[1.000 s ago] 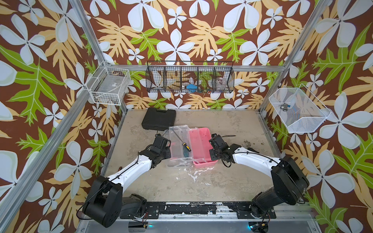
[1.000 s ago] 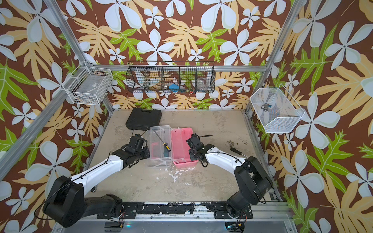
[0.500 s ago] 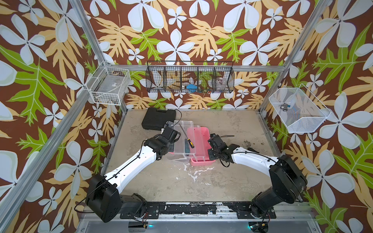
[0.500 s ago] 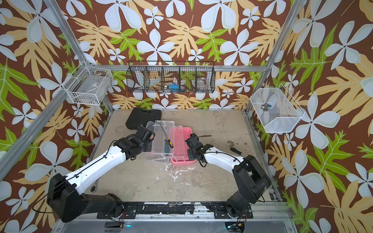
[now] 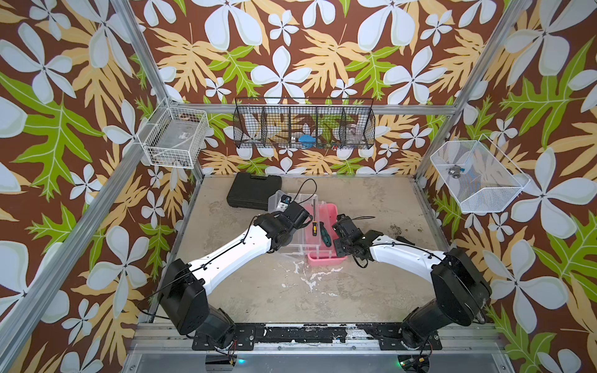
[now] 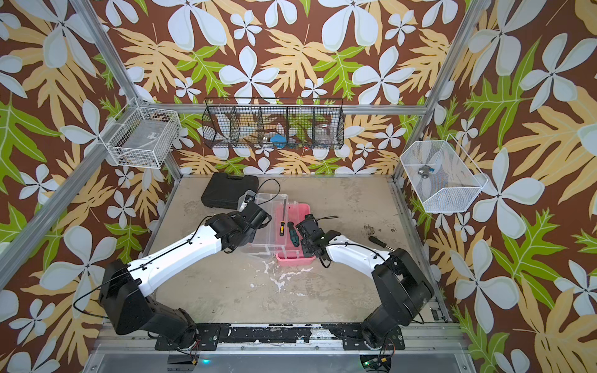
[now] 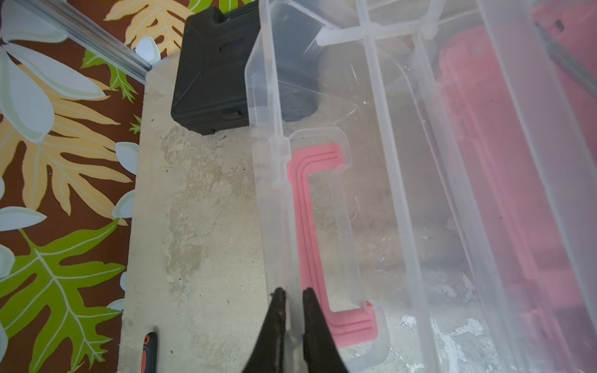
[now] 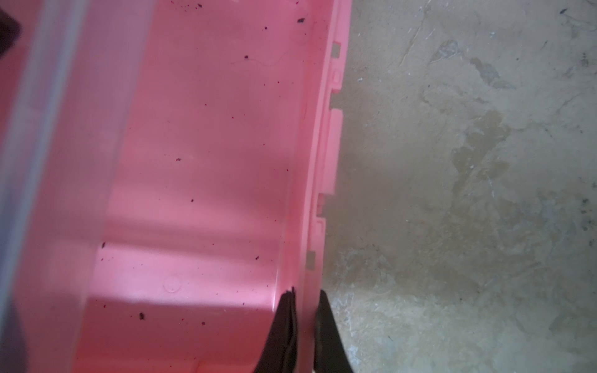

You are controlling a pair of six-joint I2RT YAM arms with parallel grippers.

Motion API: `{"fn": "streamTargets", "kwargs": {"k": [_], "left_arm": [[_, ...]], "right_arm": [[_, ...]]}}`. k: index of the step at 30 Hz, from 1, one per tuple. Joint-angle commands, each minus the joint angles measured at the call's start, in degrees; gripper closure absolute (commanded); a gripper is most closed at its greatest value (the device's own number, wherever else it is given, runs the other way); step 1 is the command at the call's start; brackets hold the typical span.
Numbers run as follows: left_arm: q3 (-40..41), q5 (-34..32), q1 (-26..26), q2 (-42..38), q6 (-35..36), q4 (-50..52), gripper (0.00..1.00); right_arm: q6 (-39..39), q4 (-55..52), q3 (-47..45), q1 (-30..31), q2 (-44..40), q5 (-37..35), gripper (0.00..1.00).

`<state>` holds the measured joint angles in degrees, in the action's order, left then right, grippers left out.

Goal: Close toolboxes
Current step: Close the toolbox lid.

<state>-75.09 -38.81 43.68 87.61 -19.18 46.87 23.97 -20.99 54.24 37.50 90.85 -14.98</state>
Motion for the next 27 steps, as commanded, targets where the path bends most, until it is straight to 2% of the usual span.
{"fn": "streamTargets", "kwargs": {"k": [1,10,16,18,21,27], "left_arm": [[-3.31,1.17,2.54,2.23,5.40,1.85,1.00],[-11.19,-1.19,8.41,10.32,5.82,4.41,1.00],[-13.01,-3.04,9.67,12.14,6.35,6.55,1.00],[-13.22,-3.40,9.90,12.29,6.51,7.06,1.00],[-13.30,-3.99,10.11,12.25,6.55,7.87,1.00],[-13.82,-4.96,11.03,12.32,6.13,9.63,1.00]], "right_arm": [[-4.89,-3.48,0.17,0.30,0.31,-1.44,1.00],[-3.85,-1.76,-1.12,0.47,-1.31,2.18,0.98],[-3.04,1.84,-3.61,0.34,-5.37,7.44,0.56],[-3.05,4.69,-5.49,-0.03,-7.37,10.84,0.47],[-1.99,9.89,-9.31,-1.81,-11.28,18.22,0.39],[0.15,19.35,-16.12,-6.94,-19.03,30.87,0.32]]}}
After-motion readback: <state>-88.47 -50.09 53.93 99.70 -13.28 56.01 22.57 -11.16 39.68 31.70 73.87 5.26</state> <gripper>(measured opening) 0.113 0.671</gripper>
